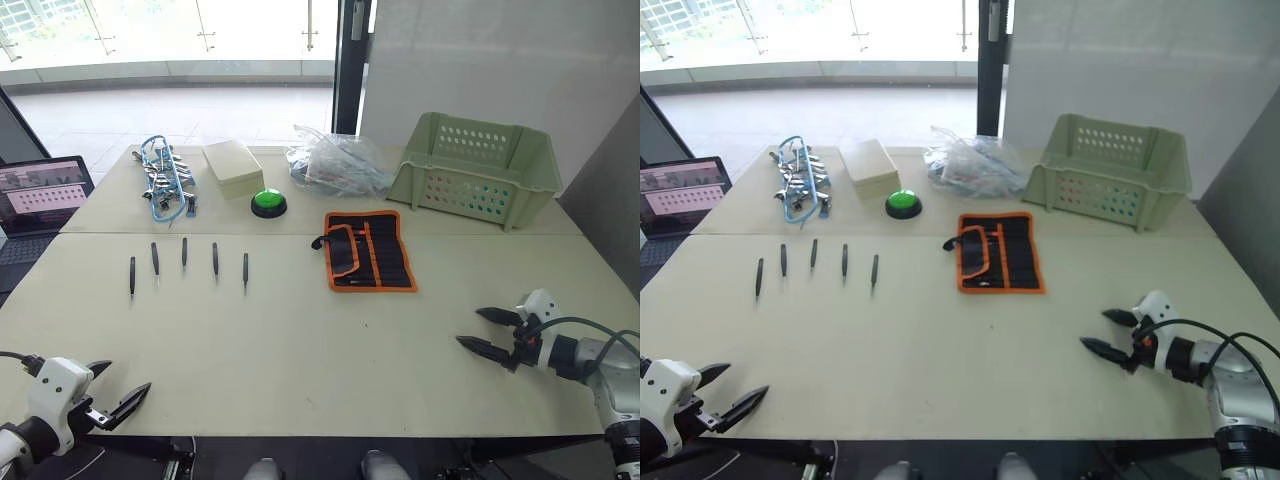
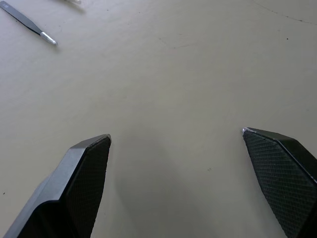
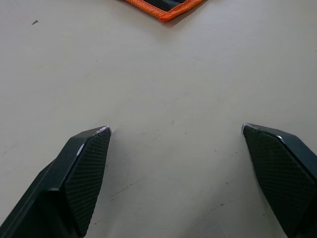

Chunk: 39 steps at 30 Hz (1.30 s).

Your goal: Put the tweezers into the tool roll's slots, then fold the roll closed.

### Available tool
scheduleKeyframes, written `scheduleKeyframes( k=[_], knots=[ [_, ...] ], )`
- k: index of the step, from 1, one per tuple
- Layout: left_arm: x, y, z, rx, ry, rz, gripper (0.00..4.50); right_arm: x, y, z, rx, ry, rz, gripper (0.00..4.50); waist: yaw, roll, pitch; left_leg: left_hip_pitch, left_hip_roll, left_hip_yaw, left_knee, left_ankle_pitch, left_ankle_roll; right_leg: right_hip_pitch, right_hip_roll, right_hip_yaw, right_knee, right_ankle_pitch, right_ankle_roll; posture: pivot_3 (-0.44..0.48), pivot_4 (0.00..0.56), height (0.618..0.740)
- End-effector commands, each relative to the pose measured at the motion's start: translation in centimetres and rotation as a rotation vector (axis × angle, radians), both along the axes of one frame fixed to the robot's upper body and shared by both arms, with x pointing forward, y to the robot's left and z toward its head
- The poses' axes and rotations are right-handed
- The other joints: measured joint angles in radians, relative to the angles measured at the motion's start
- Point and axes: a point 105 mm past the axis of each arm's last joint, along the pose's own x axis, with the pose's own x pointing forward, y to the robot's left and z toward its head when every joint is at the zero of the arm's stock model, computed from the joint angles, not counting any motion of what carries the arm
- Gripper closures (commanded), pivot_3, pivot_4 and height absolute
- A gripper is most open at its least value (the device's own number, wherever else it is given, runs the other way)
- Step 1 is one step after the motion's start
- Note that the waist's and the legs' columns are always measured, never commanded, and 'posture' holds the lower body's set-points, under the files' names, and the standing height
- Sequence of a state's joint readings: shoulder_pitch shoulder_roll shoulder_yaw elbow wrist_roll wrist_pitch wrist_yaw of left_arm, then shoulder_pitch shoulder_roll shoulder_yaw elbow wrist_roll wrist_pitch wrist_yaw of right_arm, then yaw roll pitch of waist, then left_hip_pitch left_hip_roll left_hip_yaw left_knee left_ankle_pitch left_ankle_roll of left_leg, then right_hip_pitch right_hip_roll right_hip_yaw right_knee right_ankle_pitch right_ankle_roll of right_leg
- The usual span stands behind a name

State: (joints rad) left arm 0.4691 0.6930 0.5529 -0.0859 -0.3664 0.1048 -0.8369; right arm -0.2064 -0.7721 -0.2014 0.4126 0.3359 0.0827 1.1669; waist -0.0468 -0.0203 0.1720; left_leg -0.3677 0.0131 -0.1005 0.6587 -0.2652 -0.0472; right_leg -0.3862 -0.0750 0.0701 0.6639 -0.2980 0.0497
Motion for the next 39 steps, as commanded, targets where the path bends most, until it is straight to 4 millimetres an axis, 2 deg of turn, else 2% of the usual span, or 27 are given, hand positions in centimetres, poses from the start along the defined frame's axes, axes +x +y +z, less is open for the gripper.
scheduleKeyframes(
  k=[1,4,7,11,15,19,22,25,29,34,39],
  knots=[
    [0.6,0.0,0.7,-0.006,-0.01,-0.009,0.0,0.3,-0.6,1.0,-0.021,-0.041,0.0,0.02,0.0,0.0,0.0,0.0,0.0,0.0,0.0,0.0,0.0,0.0,0.0,0.0,0.0,0.0,0.0,0.0,0.15,0.74],
    [1.8,-0.4,2.1,-0.007,-0.058,-0.019,0.0,0.7,-0.7,1.0,-0.008,-0.055,-0.024,0.02,0.002,0.0,0.0,0.0,0.0,0.0,0.0,0.0,0.0,0.0,0.0,0.0,0.0,0.0,0.0,0.0,0.15,0.74],
    [1.8,-1.2,1.8,0.031,-0.007,-0.082,0.0,0.9,-0.7,1.1,0.043,-0.057,-0.062,0.02,0.002,0.0,0.0,0.0,0.0,0.0,0.0,0.0,0.0,0.0,0.0,0.0,0.0,0.0,0.0,0.0,0.15,0.74],
    [2.6,-3.4,4.3,-0.086,-0.061,-0.157,0.0,1.5,0.3,1.6,0.097,-0.059,-0.129,0.02,0.001,0.0,0.0,-0.001,0.0,0.0,0.0,0.0,0.0,0.0,0.0,0.0,0.0,0.0,0.0,0.0,0.15,0.74],
    [3.0,-6.6,7.5,-0.234,-0.13,-0.267,0.0,2.0,4.0,2.3,0.186,0.008,-0.121,0.02,-0.001,0.0,0.0,-0.001,0.001,-0.001,0.0,0.0,0.0,-0.001,0.0,0.0,0.001,0.0,0.0,0.0,0.15,0.74],
    [3.1,-9.3,10.2,-0.359,-0.164,-0.342,0.0,3.2,9.5,3.7,0.293,0.114,-0.092,0.02,-0.008,0.0,0.0,-0.001,0.001,-0.001,0.0,0.0,0.0,-0.001,0.001,0.0,0.001,0.0,0.0,0.0,0.15,0.74],
    [3.0,-10.2,10.8,-0.369,-0.161,-0.364,0.0,3.5,12.8,4.2,0.343,0.196,-0.048,0.02,-0.009,0.001,0.001,-0.001,0.001,-0.002,0.0,0.0,0.0,-0.002,0.001,0.0,0.001,0.0,0.0,0.0,0.15,0.74],
    [3.0,-10.5,11.1,-0.353,-0.171,-0.356,0.0,5.6,15.9,5.8,0.433,0.18,-0.067,0.02,-0.01,0.001,0.001,-0.002,0.001,-0.003,0.0,0.0,0.0,-0.002,0.001,0.0,0.001,0.0,0.0,0.0,0.15,0.74],
    [2.9,-10.6,11.3,-0.346,-0.177,-0.353,0.0,7.3,19.0,6.5,0.471,0.194,-0.089,0.02,-0.012,0.002,0.001,-0.002,0.001,-0.003,0.0,0.0,0.0,-0.004,0.001,0.0,0.001,0.0,-0.001,0.0,0.15,0.74],
    [2.8,-11.1,12.3,-0.346,-0.218,-0.37,0.0,8.7,20.3,6.2,0.48,0.217,-0.159,0.02,-0.001,0.002,0.001,-0.002,0.0,-0.003,0.0,0.0,0.0,-0.004,0.001,-0.001,0.001,0.001,-0.001,0.0,0.15,0.74],
    [2.7,-11.4,12.9,-0.355,-0.235,-0.378,0.0,9.1,19.3,6.6,0.495,0.201,-0.199,0.02,0.0,0.002,0.002,-0.003,0.0,-0.003,-0.001,0.0,0.0,-0.005,0.001,-0.001,0.001,0.001,-0.001,0.0,0.15,0.74]
  ],
)
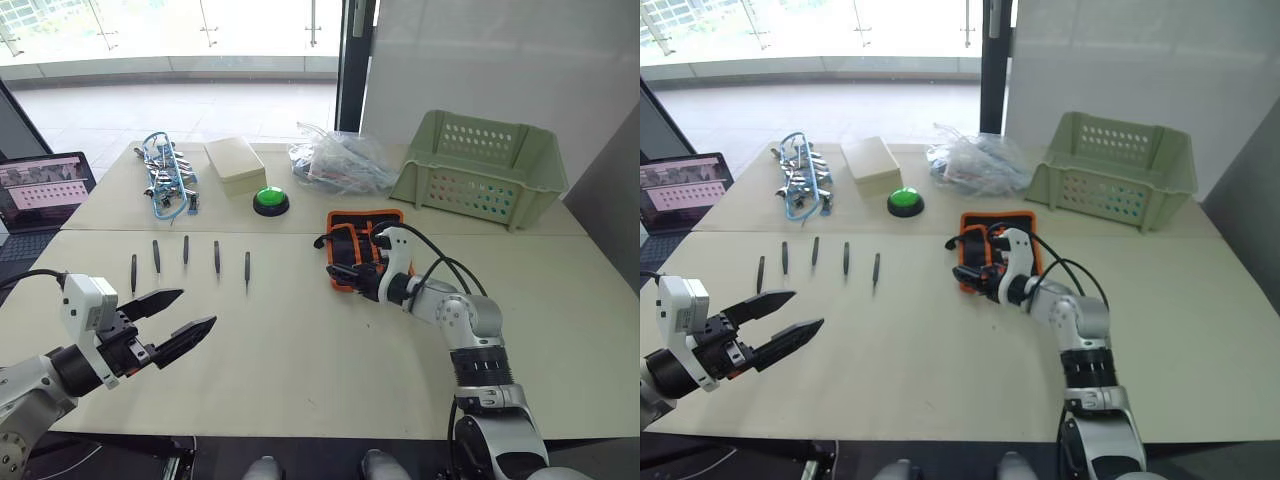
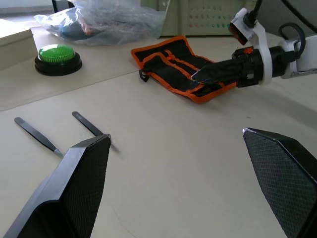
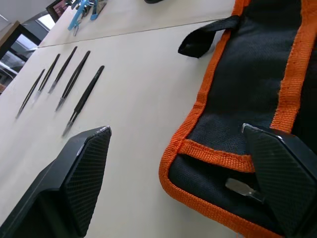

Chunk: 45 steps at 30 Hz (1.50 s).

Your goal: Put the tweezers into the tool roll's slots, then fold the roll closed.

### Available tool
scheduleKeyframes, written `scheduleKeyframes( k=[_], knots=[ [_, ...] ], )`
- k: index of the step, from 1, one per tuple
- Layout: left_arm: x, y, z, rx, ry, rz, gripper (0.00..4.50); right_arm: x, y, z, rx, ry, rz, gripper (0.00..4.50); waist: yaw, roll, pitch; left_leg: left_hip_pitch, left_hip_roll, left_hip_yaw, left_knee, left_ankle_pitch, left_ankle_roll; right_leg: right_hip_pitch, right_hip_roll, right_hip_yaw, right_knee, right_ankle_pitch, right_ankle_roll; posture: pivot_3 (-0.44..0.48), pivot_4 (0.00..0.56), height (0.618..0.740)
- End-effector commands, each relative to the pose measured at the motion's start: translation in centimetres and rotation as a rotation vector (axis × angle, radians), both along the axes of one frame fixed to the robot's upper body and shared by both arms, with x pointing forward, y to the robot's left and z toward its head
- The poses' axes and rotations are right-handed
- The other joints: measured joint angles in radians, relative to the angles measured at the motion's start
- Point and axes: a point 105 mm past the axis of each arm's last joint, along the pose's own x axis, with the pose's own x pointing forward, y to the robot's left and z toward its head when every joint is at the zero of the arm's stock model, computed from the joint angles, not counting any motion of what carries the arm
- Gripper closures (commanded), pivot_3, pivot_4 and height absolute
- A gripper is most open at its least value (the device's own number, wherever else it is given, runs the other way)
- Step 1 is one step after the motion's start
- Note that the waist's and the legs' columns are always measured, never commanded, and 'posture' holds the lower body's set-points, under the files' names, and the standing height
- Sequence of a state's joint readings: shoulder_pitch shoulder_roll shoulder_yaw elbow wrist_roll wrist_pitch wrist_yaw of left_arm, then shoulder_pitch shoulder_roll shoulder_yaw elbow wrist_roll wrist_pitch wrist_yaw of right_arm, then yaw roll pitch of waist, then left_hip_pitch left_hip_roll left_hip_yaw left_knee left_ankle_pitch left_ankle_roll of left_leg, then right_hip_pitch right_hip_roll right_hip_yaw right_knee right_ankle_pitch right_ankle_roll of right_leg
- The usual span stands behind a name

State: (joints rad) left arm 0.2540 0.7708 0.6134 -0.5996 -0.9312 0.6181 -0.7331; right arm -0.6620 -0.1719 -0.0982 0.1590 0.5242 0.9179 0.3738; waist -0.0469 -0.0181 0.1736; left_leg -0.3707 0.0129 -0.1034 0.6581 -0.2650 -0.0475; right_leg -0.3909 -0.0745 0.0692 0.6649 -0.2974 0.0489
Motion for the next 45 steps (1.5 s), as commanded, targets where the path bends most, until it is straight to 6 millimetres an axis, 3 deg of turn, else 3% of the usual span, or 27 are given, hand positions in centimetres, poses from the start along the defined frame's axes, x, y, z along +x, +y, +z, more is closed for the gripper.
scheduleKeyframes(
  k=[1,6,10,16,25,29,30,38,45],
  knots=[
    [-0.4,-0.4,1.3,0.009,-0.047,-0.012,0.0,0.7,-1.2,2.1,0.024,-0.07,-0.044,0.02,0.0,0.0,0.0,0.0,0.0,0.0,0.0,0.0,0.0,0.0,0.0,0.0,0.0,0.0,0.0,0.0,0.15,0.74],
    [-0.6,-0.9,1.4,0.0,-0.048,-0.044,0.0,1.3,-2.2,1.4,-0.005,-0.048,-0.087,0.02,-0.005,0.0,0.0,0.0,0.0,0.0,0.0,0.0,0.0,0.0,0.001,0.0,0.0,0.0,0.0,0.0,0.15,0.74],
    [-0.5,-1.2,1.5,0.0,-0.048,-0.059,0.0,1.9,-1.4,0.0,-0.023,-0.019,-0.091,0.02,-0.016,0.0,0.0,0.0,0.001,0.0,0.0,0.0,0.0,0.0,0.001,0.0,0.0,0.0,0.0,0.0,0.15,0.74],
    [-0.4,-1.0,1.5,0.007,-0.053,-0.038,0.0,2.2,-0.6,-0.3,0.002,-0.016,-0.082,0.02,-0.025,0.0,0.0,0.001,0.001,0.0,-0.001,0.0,0.0,0.0,0.002,0.0,0.0,0.0,0.0,0.0,0.15,0.74],
    [-0.6,-0.8,1.1,0.01,-0.048,-0.018,0.0,1.5,1.6,0.5,0.064,0.006,-0.031,2.96,-0.024,0.001,0.0,0.001,0.001,0.0,-0.001,0.0,0.0,-0.001,0.002,0.0,0.0,0.0,0.0,0.0,0.15,0.74],
    [-0.5,-0.8,1.0,0.01,-0.048,-0.015,0.0,1.6,1.5,0.5,0.064,0.012,-0.041,4.32,-0.023,0.001,0.0,0.0,0.001,0.0,-0.001,0.0,0.0,-0.001,0.001,0.0,0.0,0.0,0.0,0.0,0.15,0.74],
    [-0.4,-0.8,1.0,0.01,-0.048,-0.014,0.0,1.7,1.4,0.6,0.063,0.011,-0.049,4.46,-0.023,0.001,0.0,0.0,0.001,0.0,-0.001,0.0,0.0,-0.001,0.001,0.0,0.0,0.0,0.0,0.0,0.15,0.74],
    [0.0,-1.0,1.0,0.007,-0.052,-0.014,0.0,2.0,-0.1,1.3,0.054,-0.013,-0.059,4.46,-0.022,0.001,0.001,0.0,0.001,0.0,-0.002,0.0,0.0,-0.001,0.001,0.0,0.0,0.0,0.0,0.0,0.15,0.74],
    [0.5,-1.6,0.9,0.004,-0.047,-0.053,0.0,-2.4,1.5,1.7,-0.066,-0.046,0.265,4.46,-0.023,0.002,0.001,0.0,0.001,0.0,-0.003,0.0,0.0,-0.002,0.001,0.0,-0.001,0.0,0.0,0.0,0.15,0.74]
  ],
)
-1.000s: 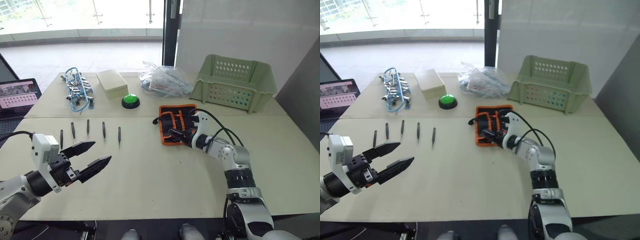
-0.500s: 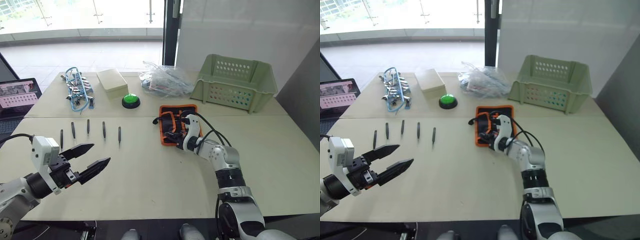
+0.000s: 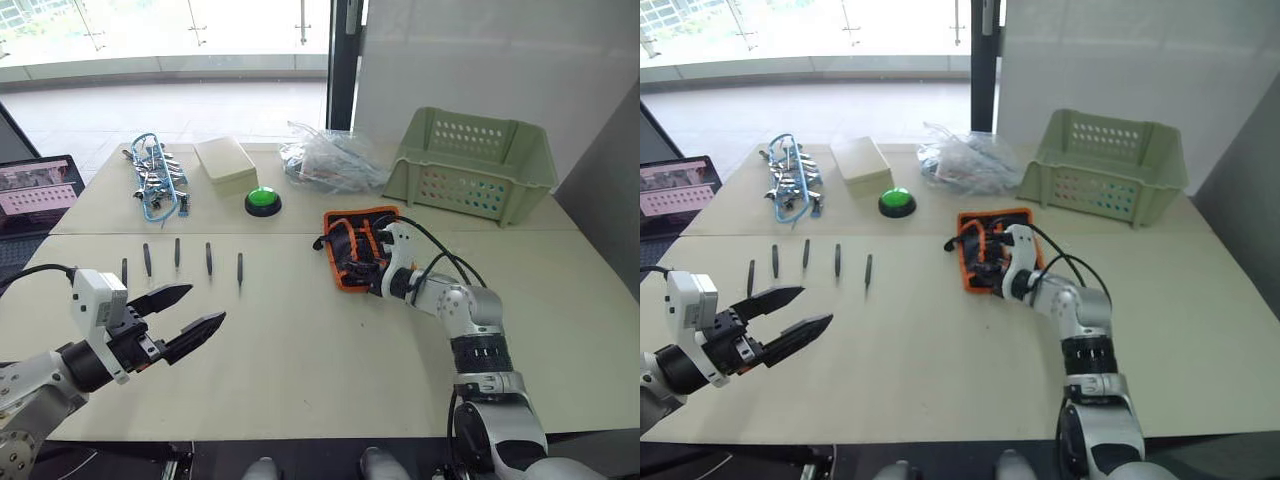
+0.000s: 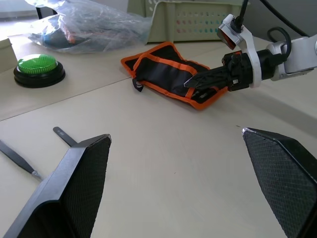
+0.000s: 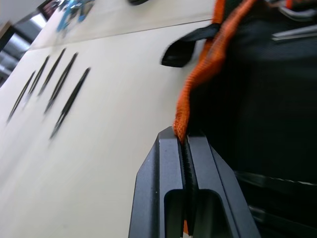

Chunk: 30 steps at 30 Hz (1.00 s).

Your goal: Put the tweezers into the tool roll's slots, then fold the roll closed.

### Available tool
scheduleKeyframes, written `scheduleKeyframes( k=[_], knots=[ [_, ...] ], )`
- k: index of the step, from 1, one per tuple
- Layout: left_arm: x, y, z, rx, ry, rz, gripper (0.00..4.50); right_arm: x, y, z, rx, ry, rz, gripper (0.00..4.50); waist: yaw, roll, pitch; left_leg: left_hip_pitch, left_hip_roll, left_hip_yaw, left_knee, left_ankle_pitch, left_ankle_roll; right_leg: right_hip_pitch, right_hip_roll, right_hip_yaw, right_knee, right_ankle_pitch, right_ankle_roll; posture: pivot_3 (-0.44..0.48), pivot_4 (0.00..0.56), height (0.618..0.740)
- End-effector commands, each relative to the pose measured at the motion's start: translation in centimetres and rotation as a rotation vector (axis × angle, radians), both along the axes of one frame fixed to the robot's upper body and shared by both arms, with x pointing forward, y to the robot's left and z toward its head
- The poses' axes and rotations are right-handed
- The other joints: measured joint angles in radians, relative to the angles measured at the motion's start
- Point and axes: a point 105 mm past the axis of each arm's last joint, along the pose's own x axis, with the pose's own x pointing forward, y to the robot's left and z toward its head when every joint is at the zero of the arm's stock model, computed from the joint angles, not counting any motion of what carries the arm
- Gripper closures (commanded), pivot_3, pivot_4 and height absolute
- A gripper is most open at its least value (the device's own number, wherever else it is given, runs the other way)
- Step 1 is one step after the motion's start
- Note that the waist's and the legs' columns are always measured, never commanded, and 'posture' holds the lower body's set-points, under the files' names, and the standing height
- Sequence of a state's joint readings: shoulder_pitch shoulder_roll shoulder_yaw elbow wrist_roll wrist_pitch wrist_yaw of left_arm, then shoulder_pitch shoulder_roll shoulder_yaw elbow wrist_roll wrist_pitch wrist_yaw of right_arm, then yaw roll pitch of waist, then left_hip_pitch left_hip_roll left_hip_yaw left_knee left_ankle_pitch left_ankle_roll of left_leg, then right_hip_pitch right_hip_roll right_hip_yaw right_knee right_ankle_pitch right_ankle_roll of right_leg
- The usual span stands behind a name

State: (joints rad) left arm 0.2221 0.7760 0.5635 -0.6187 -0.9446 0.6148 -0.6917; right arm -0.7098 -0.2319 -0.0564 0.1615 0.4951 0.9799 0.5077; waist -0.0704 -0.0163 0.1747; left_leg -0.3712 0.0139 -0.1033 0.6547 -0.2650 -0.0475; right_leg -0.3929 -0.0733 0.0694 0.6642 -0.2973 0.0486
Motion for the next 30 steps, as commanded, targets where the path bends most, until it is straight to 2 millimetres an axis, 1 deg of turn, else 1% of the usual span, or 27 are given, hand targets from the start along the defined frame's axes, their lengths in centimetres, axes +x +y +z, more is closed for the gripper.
scheduleKeyframes(
  k=[1,8,11,14,17,18,20,22,25,27,29,30],
  knots=[
    [0.2,-0.5,0.6,0.015,-0.037,-0.035,0.0,-2.4,1.1,0.6,-0.03,-0.035,0.17,4.46,0.001,0.0,0.0,0.0,0.0,0.0,-0.001,0.0,0.0,0.0,0.0,0.0,0.0,0.0,0.0,0.0,0.15,0.74],
    [1.0,-1.4,0.4,0.058,-0.031,-0.129,0.0,-6.7,1.2,-1.1,-0.233,-0.137,0.432,4.46,0.001,0.0,0.0,0.0,0.0,0.0,-0.003,0.0,0.0,-0.001,0.0,0.0,-0.002,0.0,0.0,0.0,0.15,0.74],
    [1.3,-1.6,0.4,0.079,-0.029,-0.165,0.0,-7.5,1.0,-1.1,-0.254,-0.148,0.48,4.46,0.0,-0.001,0.0,0.0,0.0,0.0,-0.003,0.001,-0.001,-0.001,0.0,0.0,-0.002,0.0,0.0,0.0,0.15,0.74],
    [2.3,-2.1,0.0,0.188,-0.036,-0.243,0.0,-8.4,0.2,-0.8,-0.262,-0.155,0.517,4.46,0.008,-0.001,0.001,0.0,0.0,0.0,-0.003,0.001,-0.001,-0.001,0.0,0.0,-0.002,0.0,0.0,0.0,0.15,0.74],
    [3.5,-2.5,-0.8,0.298,-0.044,-0.299,0.0,-8.4,0.0,-0.7,-0.256,-0.156,0.501,4.46,0.014,-0.001,0.001,0.0,-0.001,0.0,-0.003,0.001,-0.002,-0.001,0.0,0.0,-0.002,0.0,0.0,0.0,0.15,0.74],
    [4.3,-2.7,-1.0,0.344,-0.064,-0.317,0.0,-8.4,0.0,-0.8,-0.255,-0.158,0.499,4.46,0.015,-0.001,0.001,0.0,-0.001,0.0,-0.003,0.001,-0.002,-0.001,0.0,0.0,-0.002,0.0,0.0,0.0,0.15,0.74],
    [6.3,-3.1,-1.5,0.503,-0.131,-0.373,0.0,-8.5,-0.1,-0.7,-0.255,-0.162,0.493,4.46,0.023,-0.002,0.001,0.0,-0.001,0.0,-0.004,0.001,-0.002,-0.001,0.0,0.0,-0.002,0.0,0.0,0.0,0.15,0.74],
    [8.4,-3.3,-1.5,0.612,-0.185,-0.42,0.0,-8.6,0.0,-0.7,-0.251,-0.165,0.484,4.46,0.028,-0.002,0.001,-0.002,-0.001,0.0,-0.004,0.002,-0.002,-0.002,0.0,-0.001,-0.002,0.0,0.0,0.0,0.15,0.74],
    [10.7,-3.6,-1.2,0.686,-0.229,-0.475,0.0,-8.8,0.1,-0.8,-0.251,-0.17,0.481,4.46,0.028,-0.003,0.001,-0.003,-0.001,0.0,-0.003,0.002,-0.002,-0.003,0.0,-0.001,-0.002,0.0,0.0,0.0,0.15,0.74],
    [12.1,-4.3,-1.0,0.696,-0.241,-0.517,0.0,-9.1,0.2,-1.0,-0.261,-0.182,0.483,4.46,0.027,-0.003,0.001,-0.007,-0.002,0.0,-0.001,0.002,-0.002,-0.006,0.0,-0.001,-0.001,0.0,0.0,0.0,0.15,0.74],
    [13.1,-5.1,-1.0,0.703,-0.244,-0.555,0.0,-9.3,0.2,-1.2,-0.276,-0.194,0.487,4.46,0.025,-0.003,0.001,-0.016,-0.001,-0.001,0.005,0.002,-0.002,-0.013,0.001,-0.002,0.001,0.0,0.0,0.0,0.15,0.74],
    [13.4,-5.4,-1.0,0.699,-0.235,-0.575,0.0,-9.4,0.2,-1.4,-0.284,-0.199,0.489,4.46,0.023,-0.003,0.001,-0.017,-0.001,-0.001,0.006,0.002,-0.002,-0.013,0.001,-0.002,0.001,0.0,0.0,0.0,0.15,0.74]
  ],
)
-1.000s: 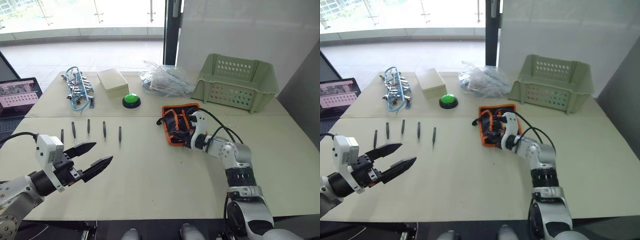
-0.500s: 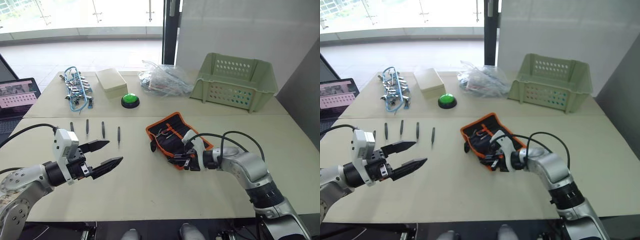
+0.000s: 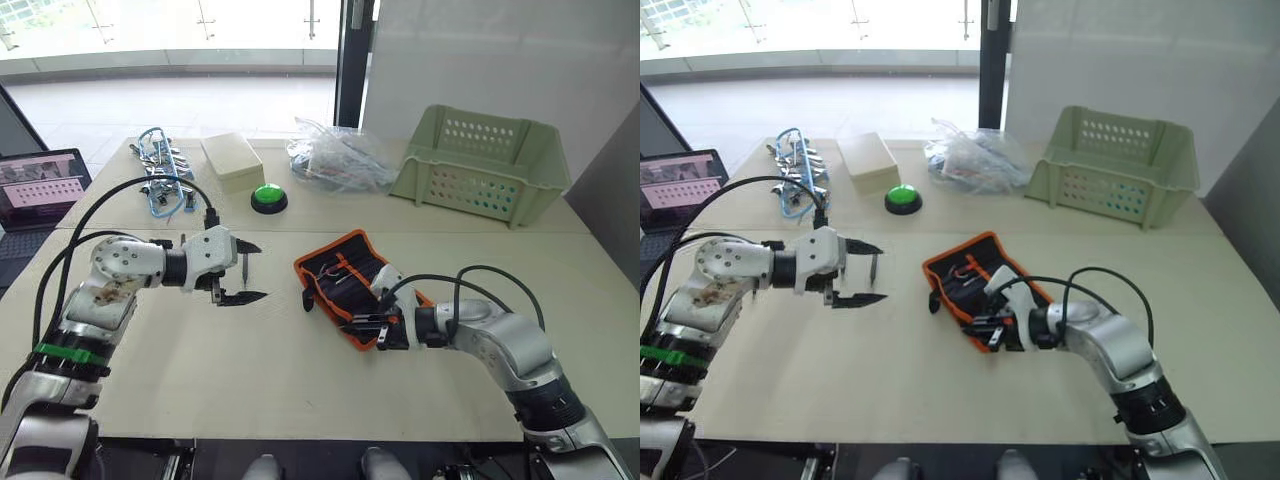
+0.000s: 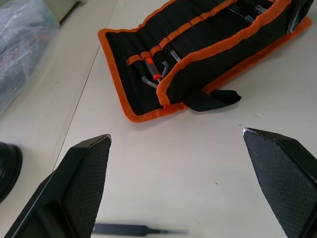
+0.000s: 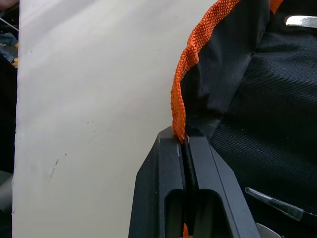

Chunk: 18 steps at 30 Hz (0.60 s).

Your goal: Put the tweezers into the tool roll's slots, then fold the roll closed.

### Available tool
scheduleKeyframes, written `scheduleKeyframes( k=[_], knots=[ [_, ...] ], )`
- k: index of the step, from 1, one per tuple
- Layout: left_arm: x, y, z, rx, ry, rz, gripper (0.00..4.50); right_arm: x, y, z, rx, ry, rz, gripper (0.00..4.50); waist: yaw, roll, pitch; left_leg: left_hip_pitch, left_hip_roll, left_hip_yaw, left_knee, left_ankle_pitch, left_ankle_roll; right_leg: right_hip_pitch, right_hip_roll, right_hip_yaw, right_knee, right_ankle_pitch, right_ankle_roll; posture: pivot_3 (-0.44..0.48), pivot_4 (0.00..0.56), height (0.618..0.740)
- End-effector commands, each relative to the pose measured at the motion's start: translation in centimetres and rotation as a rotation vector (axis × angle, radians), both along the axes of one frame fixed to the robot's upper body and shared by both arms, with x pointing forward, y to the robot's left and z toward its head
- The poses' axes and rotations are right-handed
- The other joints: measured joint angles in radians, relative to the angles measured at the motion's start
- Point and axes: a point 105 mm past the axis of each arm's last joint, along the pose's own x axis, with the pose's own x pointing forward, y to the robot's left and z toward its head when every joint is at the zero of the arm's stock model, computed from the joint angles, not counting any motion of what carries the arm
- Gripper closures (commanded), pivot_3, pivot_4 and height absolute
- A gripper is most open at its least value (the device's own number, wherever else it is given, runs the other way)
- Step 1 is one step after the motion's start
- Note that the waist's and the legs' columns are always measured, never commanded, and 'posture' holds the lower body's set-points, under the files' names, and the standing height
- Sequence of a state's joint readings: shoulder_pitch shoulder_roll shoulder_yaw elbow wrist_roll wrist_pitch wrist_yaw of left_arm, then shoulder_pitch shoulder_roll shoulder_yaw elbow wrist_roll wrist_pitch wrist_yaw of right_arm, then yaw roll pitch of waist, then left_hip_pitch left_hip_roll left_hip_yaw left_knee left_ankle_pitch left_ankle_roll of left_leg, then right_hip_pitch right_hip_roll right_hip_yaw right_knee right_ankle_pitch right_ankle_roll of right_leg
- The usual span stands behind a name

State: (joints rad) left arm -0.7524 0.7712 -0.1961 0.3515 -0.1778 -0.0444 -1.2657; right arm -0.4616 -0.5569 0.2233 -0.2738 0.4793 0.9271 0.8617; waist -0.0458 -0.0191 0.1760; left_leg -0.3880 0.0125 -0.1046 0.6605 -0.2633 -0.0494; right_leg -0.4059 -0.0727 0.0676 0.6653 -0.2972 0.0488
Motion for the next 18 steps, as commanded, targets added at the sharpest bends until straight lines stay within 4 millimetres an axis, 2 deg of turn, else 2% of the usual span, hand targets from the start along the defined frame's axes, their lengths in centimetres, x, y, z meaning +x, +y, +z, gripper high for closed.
scheduleKeyframes(
  k=[1,12,16,18],
  knots=[
    [0.9,-0.7,0.0,0.026,0.022,-0.06,0.0,-0.5,0.4,0.7,-0.004,-0.073,0.028,4.46,-0.005,0.0,0.0,0.0,0.0,0.0,0.0,0.0,0.0,0.0,0.0,0.0,0.0,0.0,0.0,0.0,0.15,0.74],
    [3.3,-4.7,-1.2,0.097,0.062,-0.166,0.0,-0.7,0.0,0.5,-0.004,-0.099,-0.011,4.46,-0.004,0.0,0.0,-0.001,-0.001,0.0,0.002,0.0,0.001,0.0,-0.001,-0.001,0.0,0.0,0.001,0.0,0.15,0.74],
    [3.6,-6.1,-1.8,0.125,0.062,-0.204,0.0,-0.9,0.0,0.3,-0.003,-0.099,-0.022,4.46,-0.001,-0.001,0.0,-0.001,-0.002,-0.001,0.002,0.0,0.001,0.0,-0.002,-0.001,0.001,0.0,0.001,0.0,0.15,0.74],
    [3.2,-6.7,-2.0,0.12,0.096,-0.246,0.53,-0.9,0.0,0.3,0.0,-0.094,-0.026,4.5,-0.002,-0.001,0.0,-0.001,-0.003,-0.001,0.002,0.0,0.001,0.0,-0.003,-0.001,0.001,0.0,0.001,0.0,0.15,0.74]
  ],
)
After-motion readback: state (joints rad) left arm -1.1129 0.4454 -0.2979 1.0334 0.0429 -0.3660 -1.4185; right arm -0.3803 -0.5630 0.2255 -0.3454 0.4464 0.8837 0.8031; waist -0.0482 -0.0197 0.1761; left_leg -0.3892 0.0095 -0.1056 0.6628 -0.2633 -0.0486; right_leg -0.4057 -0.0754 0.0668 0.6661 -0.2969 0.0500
